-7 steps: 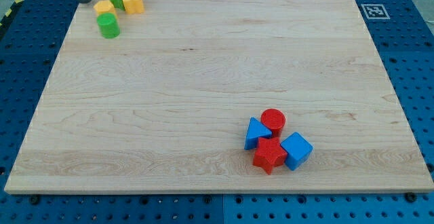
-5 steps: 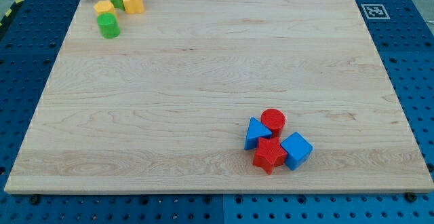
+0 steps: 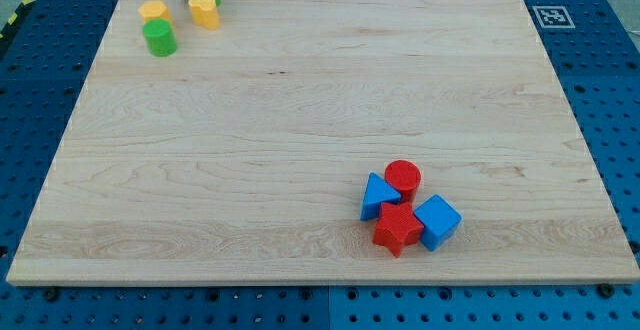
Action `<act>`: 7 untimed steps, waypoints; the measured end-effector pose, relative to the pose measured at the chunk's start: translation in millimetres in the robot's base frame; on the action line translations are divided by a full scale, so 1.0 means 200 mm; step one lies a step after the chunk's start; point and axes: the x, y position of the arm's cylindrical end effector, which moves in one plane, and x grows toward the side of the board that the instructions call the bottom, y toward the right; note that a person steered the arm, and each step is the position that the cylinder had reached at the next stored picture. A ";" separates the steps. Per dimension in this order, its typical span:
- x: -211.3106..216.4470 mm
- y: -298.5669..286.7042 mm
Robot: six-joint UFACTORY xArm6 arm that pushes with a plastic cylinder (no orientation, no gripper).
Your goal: Make a diagonal line with yellow blocks and green star
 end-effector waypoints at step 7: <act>0.31 0.33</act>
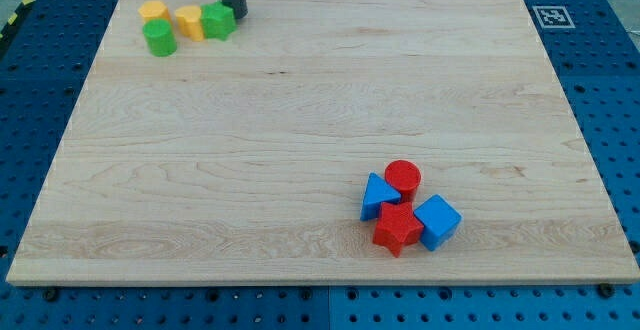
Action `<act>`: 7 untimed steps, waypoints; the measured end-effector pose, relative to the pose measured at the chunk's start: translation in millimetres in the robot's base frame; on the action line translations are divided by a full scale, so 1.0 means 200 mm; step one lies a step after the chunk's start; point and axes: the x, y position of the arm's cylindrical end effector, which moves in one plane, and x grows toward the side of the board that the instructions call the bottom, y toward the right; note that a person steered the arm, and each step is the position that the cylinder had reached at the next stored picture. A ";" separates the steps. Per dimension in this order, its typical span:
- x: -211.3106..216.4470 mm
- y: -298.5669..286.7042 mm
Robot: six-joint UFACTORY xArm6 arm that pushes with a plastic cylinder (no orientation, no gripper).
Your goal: Make a diagonal line with yellow blocks and green star
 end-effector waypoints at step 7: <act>-0.11 -0.50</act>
